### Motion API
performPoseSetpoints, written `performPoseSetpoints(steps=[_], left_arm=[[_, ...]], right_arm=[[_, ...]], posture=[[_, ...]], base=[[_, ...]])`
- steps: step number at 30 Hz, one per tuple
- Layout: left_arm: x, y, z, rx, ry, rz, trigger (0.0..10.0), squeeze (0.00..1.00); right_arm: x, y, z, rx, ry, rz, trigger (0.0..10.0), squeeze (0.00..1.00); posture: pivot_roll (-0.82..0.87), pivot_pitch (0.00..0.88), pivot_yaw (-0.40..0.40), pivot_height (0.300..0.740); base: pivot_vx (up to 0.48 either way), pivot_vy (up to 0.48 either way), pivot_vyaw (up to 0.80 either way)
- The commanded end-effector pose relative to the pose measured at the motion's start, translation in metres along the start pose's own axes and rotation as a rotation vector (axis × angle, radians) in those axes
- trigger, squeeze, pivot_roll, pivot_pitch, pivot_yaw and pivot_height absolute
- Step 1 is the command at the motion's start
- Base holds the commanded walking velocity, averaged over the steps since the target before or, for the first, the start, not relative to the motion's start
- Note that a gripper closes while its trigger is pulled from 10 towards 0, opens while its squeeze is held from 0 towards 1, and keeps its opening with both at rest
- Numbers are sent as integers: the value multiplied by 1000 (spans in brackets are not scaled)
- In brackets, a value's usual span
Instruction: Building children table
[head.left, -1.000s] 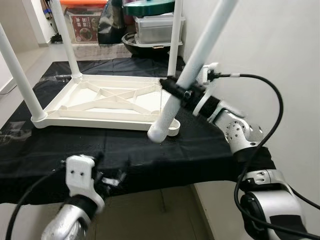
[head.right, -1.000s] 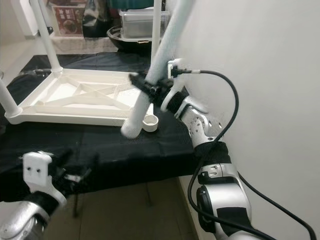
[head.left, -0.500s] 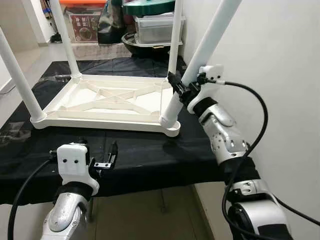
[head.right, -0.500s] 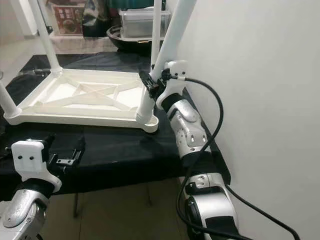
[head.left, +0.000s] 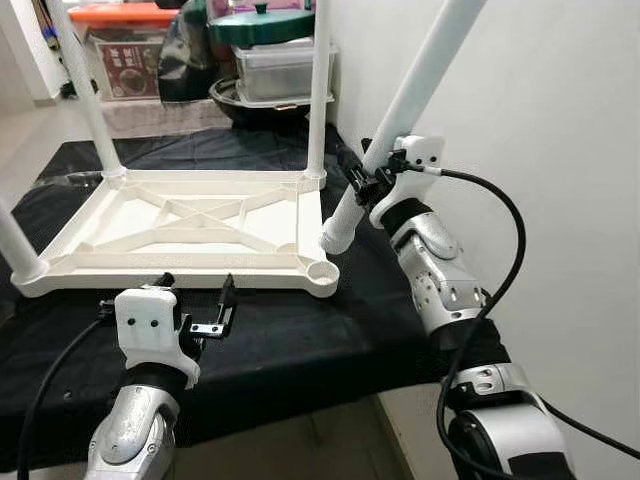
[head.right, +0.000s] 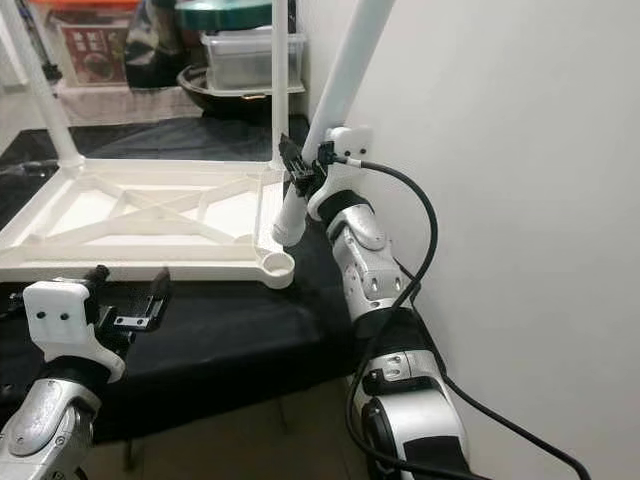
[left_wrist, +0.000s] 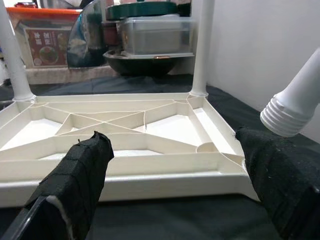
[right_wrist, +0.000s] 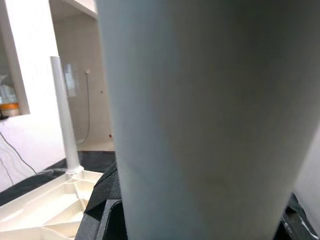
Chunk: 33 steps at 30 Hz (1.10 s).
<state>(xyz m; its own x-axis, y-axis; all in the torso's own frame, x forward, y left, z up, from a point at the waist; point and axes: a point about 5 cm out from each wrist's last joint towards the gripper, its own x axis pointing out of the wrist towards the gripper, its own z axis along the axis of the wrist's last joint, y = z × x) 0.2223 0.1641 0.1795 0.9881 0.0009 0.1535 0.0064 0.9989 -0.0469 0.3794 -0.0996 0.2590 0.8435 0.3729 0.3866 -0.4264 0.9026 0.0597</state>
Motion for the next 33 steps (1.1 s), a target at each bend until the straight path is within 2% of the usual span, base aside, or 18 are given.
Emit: performPoseSetpoints(steps=[1,9,17,25,27,33], left_arm=[[1,-1,-4,5,9,5,10000,0],[1,-1,-5,2,4,11,10000,0],[2,-3,-5,-19,4,10,10000,0],[0,-8,-8,-24,19,-5,10000,0],[-5,-14,-8,-55,30,-52,10000,0],[-19,-31,-11,-131,71,-177,10000,0]], right_arm=[[0,4,1,-12,-21,2,10000,0],[1,4,1,-17,-30,-4,10000,0],[3,5,3,-17,-40,-5,10000,0],[13,5,10,39,-33,87,10000,0],[16,0,9,46,8,154,10000,0],[21,-18,11,42,88,197,10000,0]], posture=[[35,35,-11,740],[35,35,-11,740],[35,37,-13,740],[32,48,-16,740],[32,61,-18,740],[36,91,-23,740]], base=[[326,0,0],[324,0,0],[0,0,0],[0,0,0],[0,0,0],[0,0,0]])
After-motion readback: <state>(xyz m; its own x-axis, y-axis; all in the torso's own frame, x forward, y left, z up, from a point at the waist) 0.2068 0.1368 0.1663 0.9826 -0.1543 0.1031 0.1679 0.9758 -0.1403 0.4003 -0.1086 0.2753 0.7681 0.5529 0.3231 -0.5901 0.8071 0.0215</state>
